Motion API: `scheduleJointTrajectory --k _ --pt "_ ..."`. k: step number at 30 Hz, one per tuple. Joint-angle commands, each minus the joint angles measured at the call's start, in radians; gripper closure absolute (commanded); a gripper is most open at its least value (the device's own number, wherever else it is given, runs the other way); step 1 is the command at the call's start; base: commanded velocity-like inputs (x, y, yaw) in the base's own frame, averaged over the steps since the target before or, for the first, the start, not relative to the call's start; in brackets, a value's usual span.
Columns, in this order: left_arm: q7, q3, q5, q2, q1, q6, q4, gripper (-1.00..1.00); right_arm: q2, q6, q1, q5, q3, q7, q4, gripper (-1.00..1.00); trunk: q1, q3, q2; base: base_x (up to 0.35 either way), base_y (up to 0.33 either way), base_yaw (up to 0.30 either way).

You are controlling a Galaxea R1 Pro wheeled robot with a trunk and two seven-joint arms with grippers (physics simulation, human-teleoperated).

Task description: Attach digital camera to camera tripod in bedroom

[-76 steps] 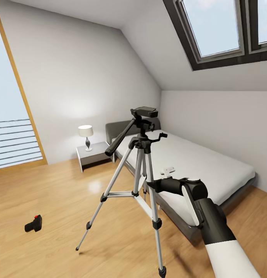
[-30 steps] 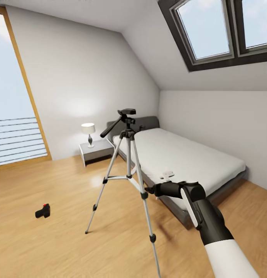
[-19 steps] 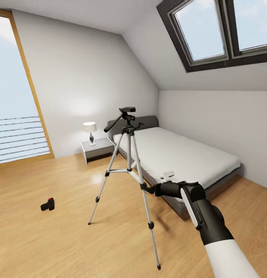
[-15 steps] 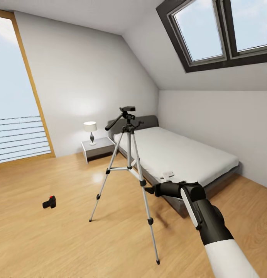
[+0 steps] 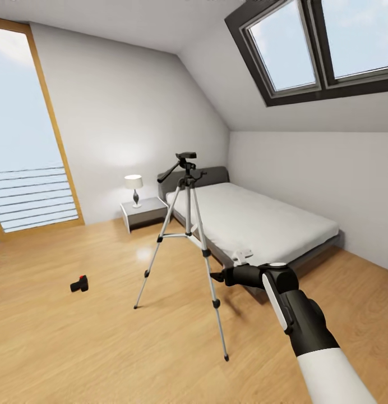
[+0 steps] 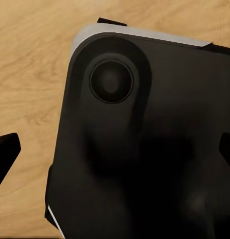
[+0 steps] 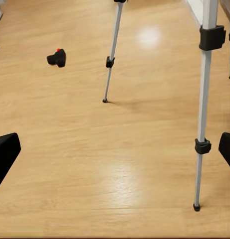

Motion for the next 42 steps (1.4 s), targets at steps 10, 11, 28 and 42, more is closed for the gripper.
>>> scheduleJointTrajectory --k 10,11,28,42 --pt "0.001 0.003 0.004 0.001 0.000 -0.002 0.000 -1.00 0.001 0.004 -0.001 0.005 0.000 0.005 0.002 -1.00 0.000 -0.001 -0.001 -0.058 0.000 0.000" --pt "0.001 0.003 0.004 0.001 0.000 -0.002 0.000 -1.00 0.001 0.004 -0.001 0.005 0.000 0.005 0.003 -1.00 0.000 -0.001 -0.001 -0.011 0.000 0.000" --pt "0.001 0.003 0.004 0.001 0.000 -0.002 0.000 -1.00 0.000 0.005 -0.001 0.004 0.000 0.006 0.004 -1.00 0.000 -0.001 -0.001 -0.002 0.000 0.000" --pt "0.001 0.003 0.004 0.001 0.000 -0.002 0.000 -1.00 -0.001 0.043 0.013 -0.002 -0.001 0.002 0.074 -1.00 0.000 -0.001 -0.001 0.000 0.000 0.051"
